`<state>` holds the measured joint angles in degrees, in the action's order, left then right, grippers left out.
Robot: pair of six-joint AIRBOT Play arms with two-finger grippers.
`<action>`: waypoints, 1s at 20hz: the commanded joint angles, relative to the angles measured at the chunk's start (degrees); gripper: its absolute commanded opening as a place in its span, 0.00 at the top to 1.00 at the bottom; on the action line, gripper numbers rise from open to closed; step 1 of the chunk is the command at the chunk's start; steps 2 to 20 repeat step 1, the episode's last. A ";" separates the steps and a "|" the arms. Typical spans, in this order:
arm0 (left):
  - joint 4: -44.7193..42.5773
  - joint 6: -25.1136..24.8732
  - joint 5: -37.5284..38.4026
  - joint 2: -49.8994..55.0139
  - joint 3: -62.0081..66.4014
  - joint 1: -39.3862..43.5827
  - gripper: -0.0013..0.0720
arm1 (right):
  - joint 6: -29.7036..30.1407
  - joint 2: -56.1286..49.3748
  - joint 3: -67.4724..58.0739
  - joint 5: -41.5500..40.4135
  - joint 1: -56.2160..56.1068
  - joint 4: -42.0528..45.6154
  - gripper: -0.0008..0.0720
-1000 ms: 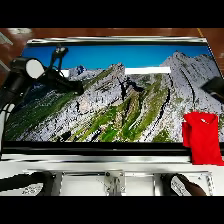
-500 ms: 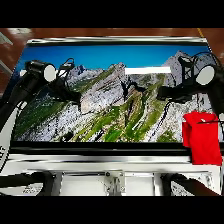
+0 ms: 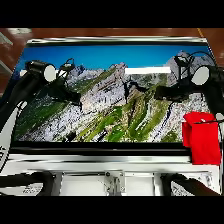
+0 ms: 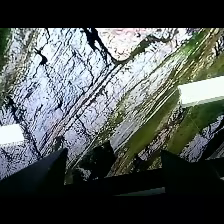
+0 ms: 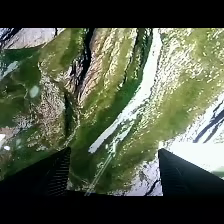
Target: Fold the shirts.
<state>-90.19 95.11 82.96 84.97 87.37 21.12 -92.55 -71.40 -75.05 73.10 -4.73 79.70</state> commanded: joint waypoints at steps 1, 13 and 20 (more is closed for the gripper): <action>-0.02 -0.07 0.04 0.04 0.02 -0.02 0.03 | 0.00 -0.04 -0.07 -0.07 -0.09 -0.04 0.07; -0.02 -0.07 0.04 0.04 0.02 -0.02 0.03 | 0.00 -0.04 -0.07 -0.07 -0.09 -0.04 0.07; -0.02 -0.07 0.04 0.04 0.02 -0.02 0.03 | 0.00 -0.04 -0.07 -0.07 -0.09 -0.04 0.07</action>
